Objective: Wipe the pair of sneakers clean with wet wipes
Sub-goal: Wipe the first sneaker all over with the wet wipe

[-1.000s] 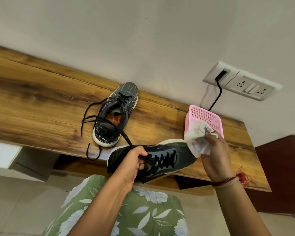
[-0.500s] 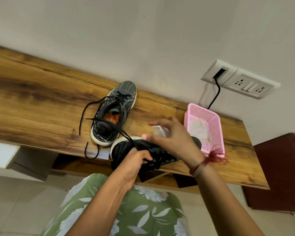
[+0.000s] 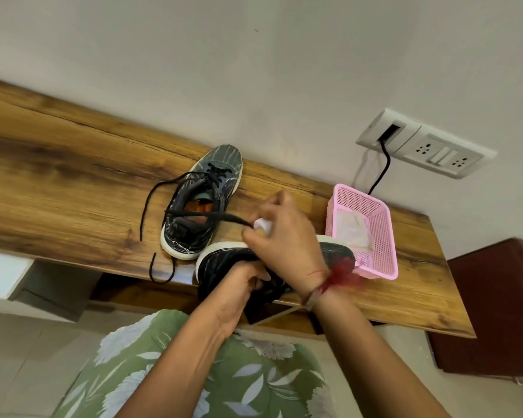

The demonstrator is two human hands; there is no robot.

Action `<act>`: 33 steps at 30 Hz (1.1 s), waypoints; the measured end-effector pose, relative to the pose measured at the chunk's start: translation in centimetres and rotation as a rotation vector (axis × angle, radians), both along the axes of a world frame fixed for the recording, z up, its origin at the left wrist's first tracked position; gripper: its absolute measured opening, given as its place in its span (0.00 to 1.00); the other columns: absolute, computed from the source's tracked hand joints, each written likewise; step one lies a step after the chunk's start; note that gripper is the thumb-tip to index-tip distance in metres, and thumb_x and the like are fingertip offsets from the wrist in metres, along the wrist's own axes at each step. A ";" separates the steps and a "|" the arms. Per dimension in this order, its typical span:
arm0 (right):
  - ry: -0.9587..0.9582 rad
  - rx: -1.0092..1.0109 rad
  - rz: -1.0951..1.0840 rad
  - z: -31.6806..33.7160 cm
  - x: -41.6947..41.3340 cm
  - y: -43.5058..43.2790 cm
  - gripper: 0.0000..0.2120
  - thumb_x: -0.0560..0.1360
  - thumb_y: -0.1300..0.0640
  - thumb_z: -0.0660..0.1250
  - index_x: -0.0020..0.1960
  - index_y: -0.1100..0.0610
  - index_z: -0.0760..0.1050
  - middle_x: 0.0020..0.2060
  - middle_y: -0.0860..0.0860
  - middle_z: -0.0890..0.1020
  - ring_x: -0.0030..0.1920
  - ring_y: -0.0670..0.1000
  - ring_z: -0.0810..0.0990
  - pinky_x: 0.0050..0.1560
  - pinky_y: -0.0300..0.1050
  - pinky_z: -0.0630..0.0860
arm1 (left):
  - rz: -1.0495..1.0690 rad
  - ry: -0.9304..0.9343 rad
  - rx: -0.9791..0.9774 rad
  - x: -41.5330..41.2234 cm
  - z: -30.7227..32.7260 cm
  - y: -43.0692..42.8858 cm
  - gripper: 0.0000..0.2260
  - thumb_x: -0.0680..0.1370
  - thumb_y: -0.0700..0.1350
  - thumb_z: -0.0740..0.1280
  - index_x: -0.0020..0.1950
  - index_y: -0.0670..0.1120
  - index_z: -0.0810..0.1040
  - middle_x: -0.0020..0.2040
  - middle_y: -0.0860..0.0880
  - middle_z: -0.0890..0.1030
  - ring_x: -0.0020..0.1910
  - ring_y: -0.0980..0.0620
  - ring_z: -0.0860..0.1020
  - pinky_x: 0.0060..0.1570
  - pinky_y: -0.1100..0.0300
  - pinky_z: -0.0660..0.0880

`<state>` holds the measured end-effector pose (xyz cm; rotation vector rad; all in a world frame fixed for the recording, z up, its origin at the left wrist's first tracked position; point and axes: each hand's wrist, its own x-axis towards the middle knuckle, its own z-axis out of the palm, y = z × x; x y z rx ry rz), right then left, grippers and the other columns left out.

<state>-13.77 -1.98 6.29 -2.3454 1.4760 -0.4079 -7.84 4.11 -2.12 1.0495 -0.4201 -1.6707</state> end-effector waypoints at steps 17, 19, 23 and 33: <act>0.103 0.559 0.010 4.5 -15.3 4.3 0.11 0.61 0.38 0.74 0.39 0.42 0.81 0.43 0.41 0.78 0.45 0.43 0.77 0.47 0.41 0.74 | 0.170 0.172 0.055 0.8 -0.4 -1.0 0.22 0.82 0.56 0.53 0.58 0.41 0.77 0.41 0.47 0.83 0.32 0.58 0.77 0.31 0.67 0.73; 0.155 0.502 -0.127 4.3 -16.2 3.7 0.10 0.64 0.48 0.77 0.44 0.39 0.80 0.43 0.42 0.78 0.44 0.43 0.76 0.45 0.39 0.73 | 0.161 0.135 0.088 0.6 -0.4 -1.1 0.20 0.82 0.54 0.53 0.58 0.40 0.77 0.39 0.48 0.83 0.33 0.58 0.79 0.33 0.67 0.75; 0.095 0.434 -0.329 4.2 -17.0 2.5 0.28 0.65 0.56 0.77 0.59 0.39 0.70 0.49 0.47 0.75 0.48 0.49 0.75 0.41 0.37 0.71 | 0.119 0.007 0.173 -0.2 -0.1 -1.0 0.16 0.82 0.52 0.57 0.56 0.44 0.79 0.50 0.42 0.79 0.46 0.48 0.74 0.48 0.57 0.72; -0.620 0.374 -0.508 -0.5 -16.3 0.2 0.07 0.74 0.61 0.68 0.51 0.54 0.81 0.51 0.53 0.81 0.52 0.55 0.78 0.43 0.44 0.76 | 0.147 0.203 0.239 -0.3 0.2 -1.2 0.08 0.80 0.39 0.61 0.44 0.41 0.78 0.33 0.47 0.83 0.24 0.58 0.78 0.25 0.69 0.73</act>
